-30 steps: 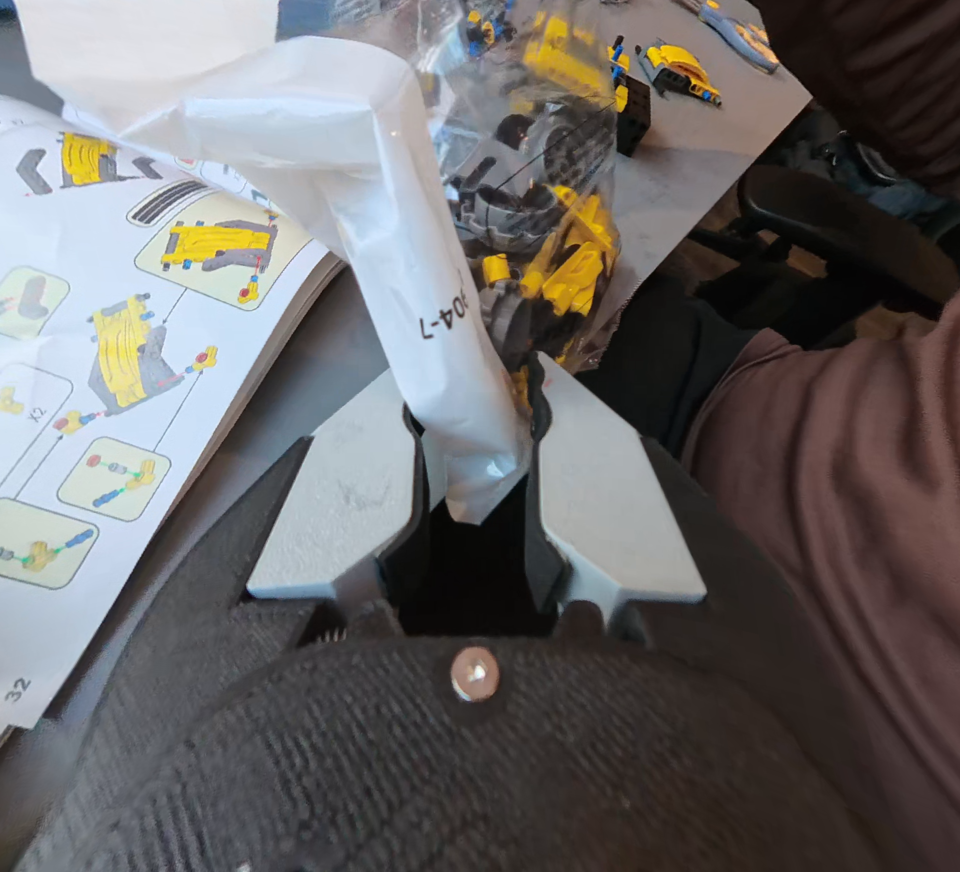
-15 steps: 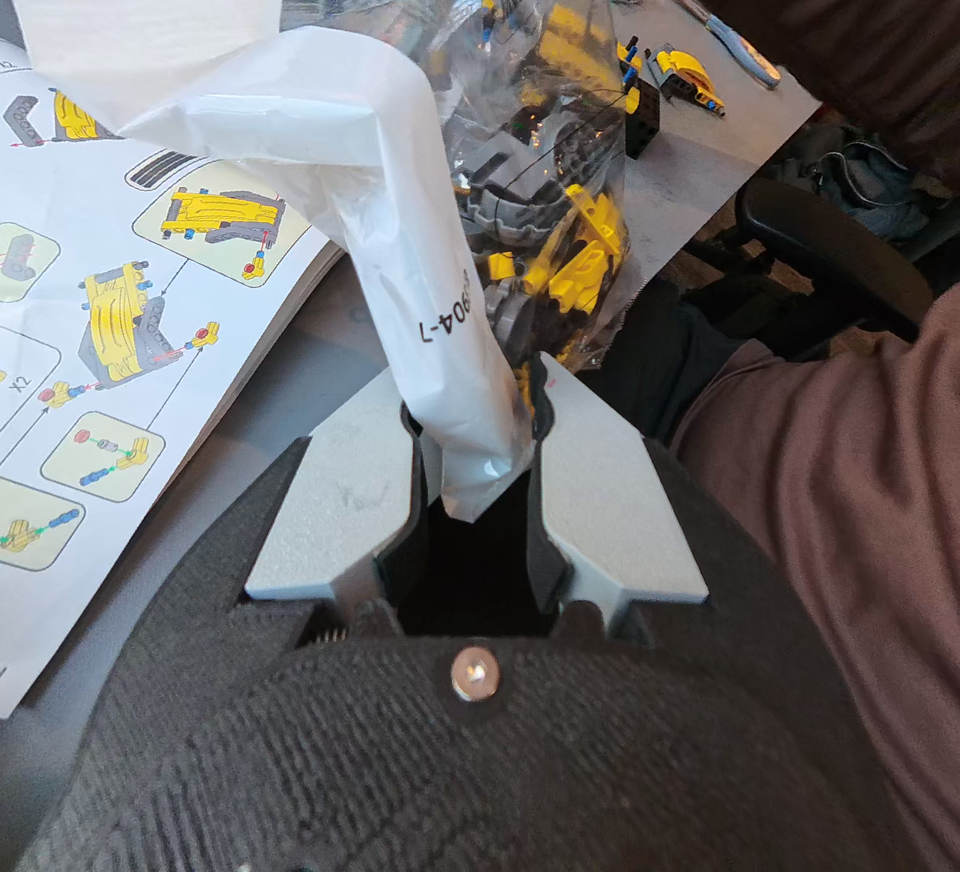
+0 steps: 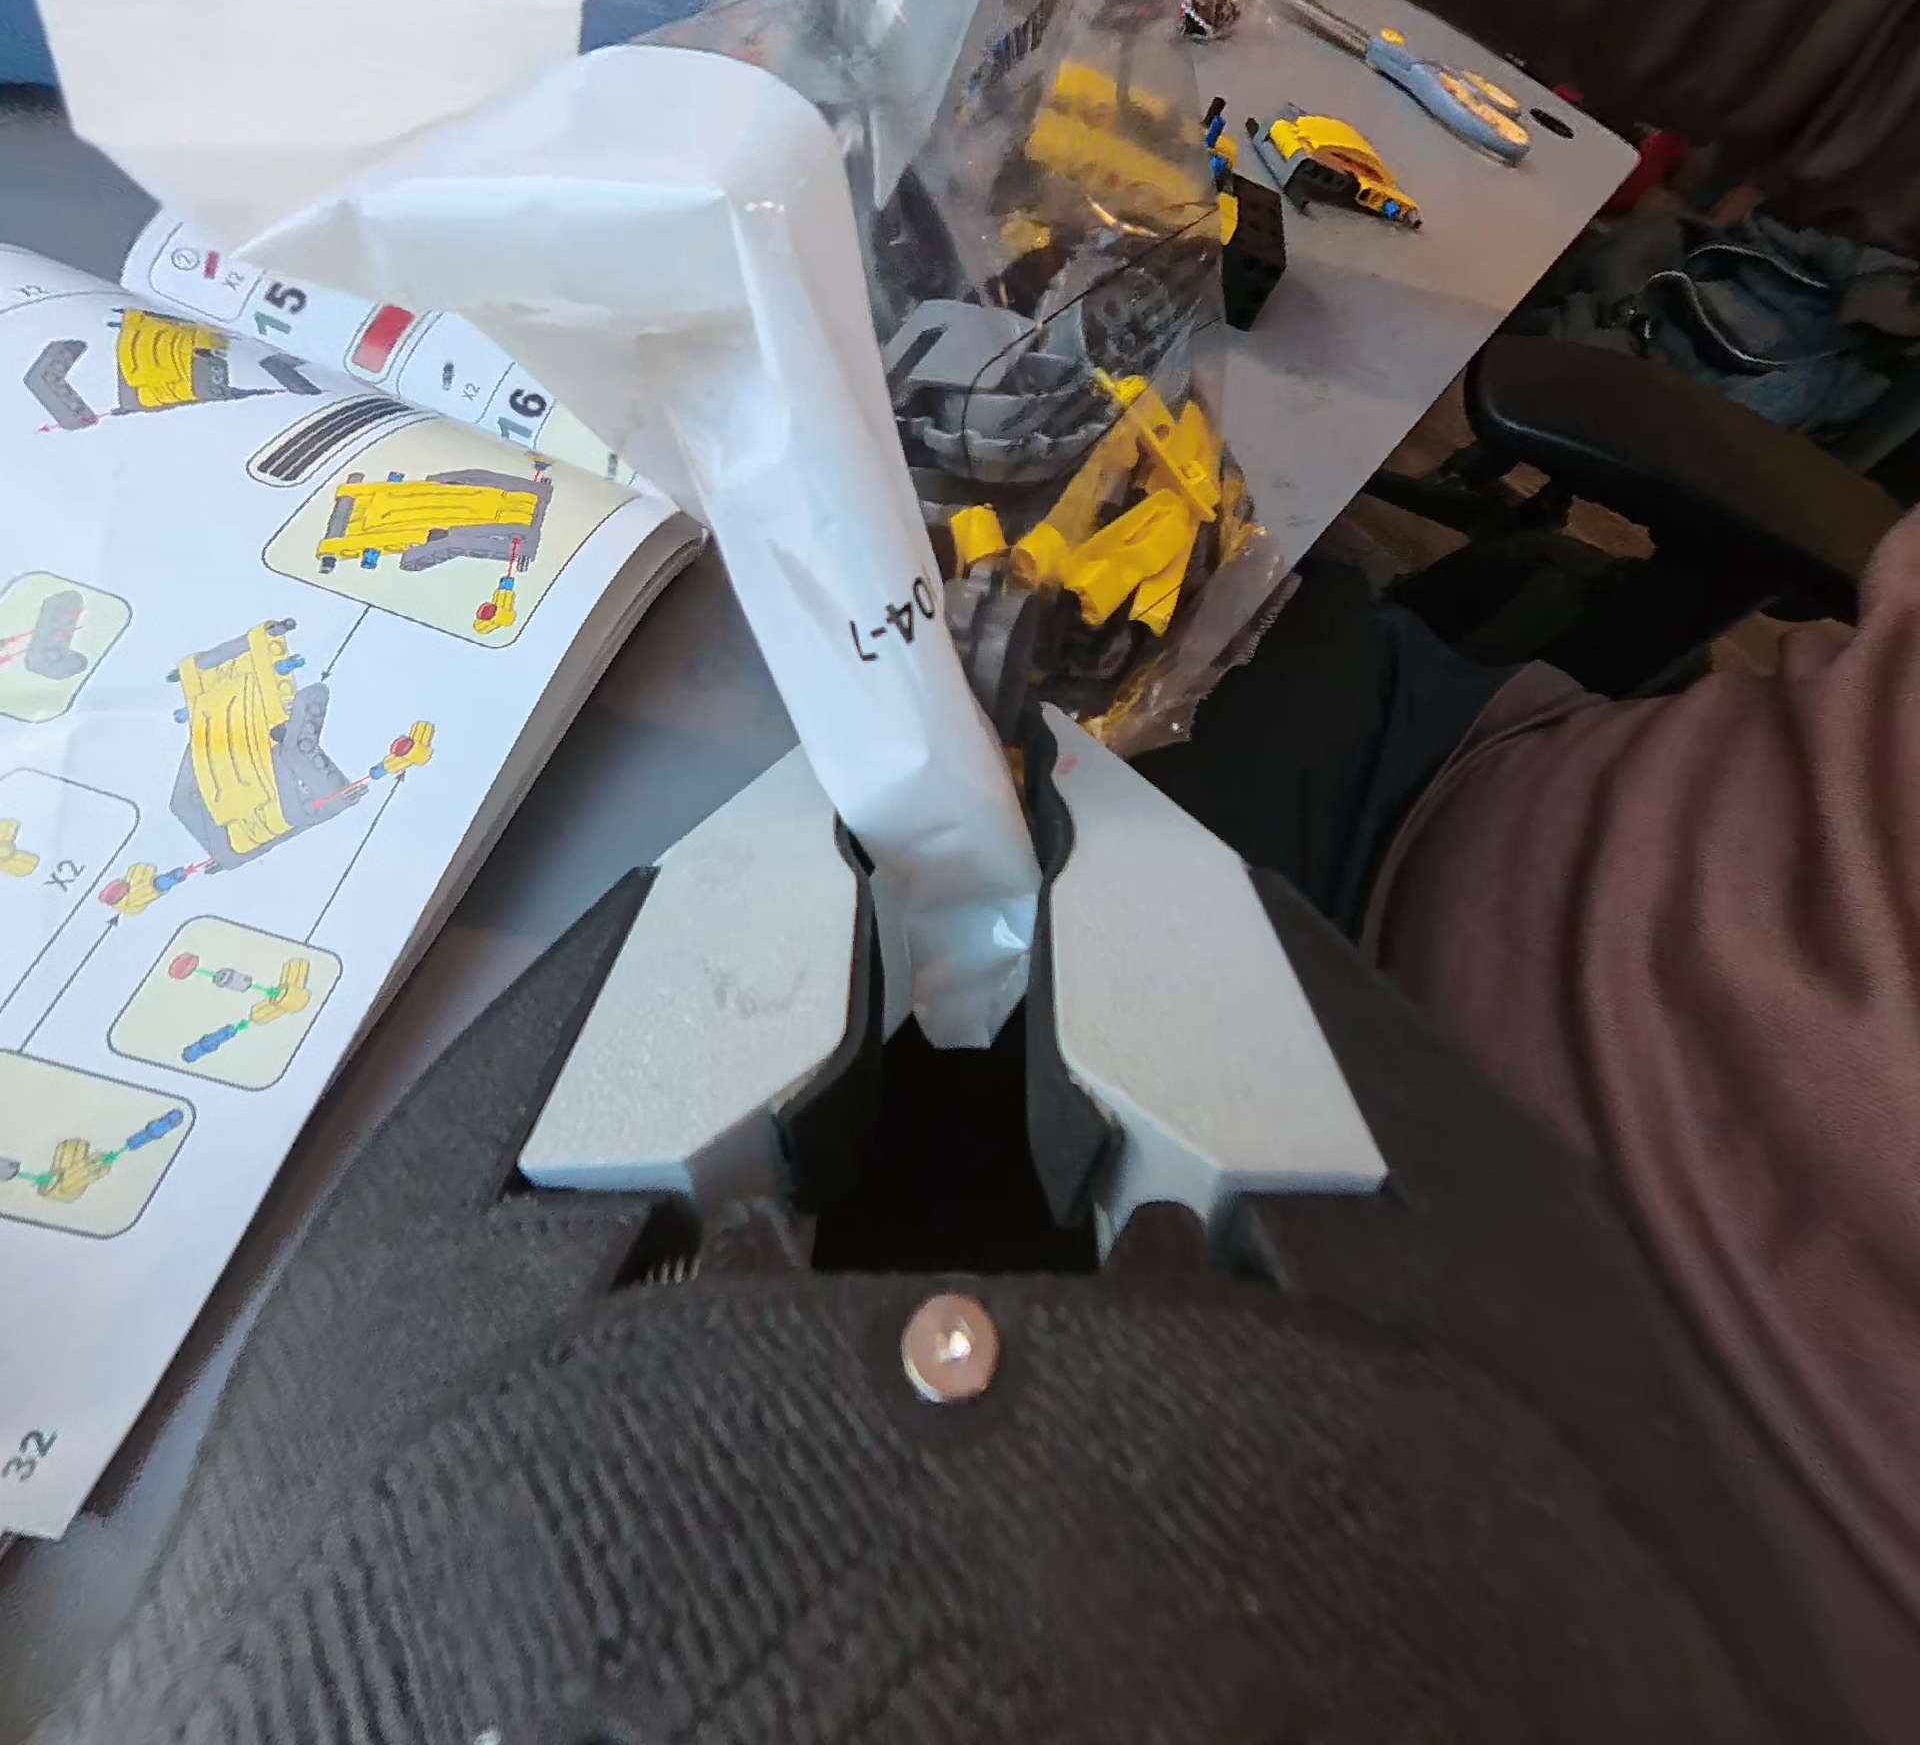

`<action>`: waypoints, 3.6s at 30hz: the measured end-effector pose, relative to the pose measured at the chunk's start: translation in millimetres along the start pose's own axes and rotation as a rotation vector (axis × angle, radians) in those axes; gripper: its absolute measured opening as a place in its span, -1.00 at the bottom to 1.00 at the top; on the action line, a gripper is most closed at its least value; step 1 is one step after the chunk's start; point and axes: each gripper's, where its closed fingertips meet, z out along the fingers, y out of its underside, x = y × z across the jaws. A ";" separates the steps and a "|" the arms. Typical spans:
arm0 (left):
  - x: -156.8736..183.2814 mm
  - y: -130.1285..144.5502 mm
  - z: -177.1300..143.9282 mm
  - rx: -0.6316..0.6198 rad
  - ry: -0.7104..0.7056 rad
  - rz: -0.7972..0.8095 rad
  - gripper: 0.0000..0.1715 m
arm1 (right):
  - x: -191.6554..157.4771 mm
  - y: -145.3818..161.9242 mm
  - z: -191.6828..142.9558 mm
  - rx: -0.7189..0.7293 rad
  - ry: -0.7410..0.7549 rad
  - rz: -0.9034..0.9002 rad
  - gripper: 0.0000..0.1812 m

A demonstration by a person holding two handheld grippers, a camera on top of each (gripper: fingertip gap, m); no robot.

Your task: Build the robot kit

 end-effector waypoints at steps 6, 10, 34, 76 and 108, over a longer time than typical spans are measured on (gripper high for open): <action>-5.5 -8.5 -3.3 0.040 -0.099 0.135 -0.77 | -32.6 -20.4 -21.6 0.134 -0.203 0.013 -0.90; -6.2 -12.0 -2.3 0.078 -0.147 0.223 -0.80 | -54.7 -13.8 -15.9 0.044 -0.245 -0.033 -0.90; -4.6 -21.9 -4.5 0.169 -0.292 0.753 -0.86 | -37.4 2.0 -33.4 0.343 -0.119 0.289 -0.35; 77.2 -74.5 18.0 0.036 0.056 0.463 -0.44 | -123.5 -15.4 -24.7 0.695 0.278 0.162 -0.83; 43.6 -59.6 10.5 -0.072 -0.222 0.441 -0.43 | -85.7 -34.6 9.8 0.616 0.635 0.133 -0.97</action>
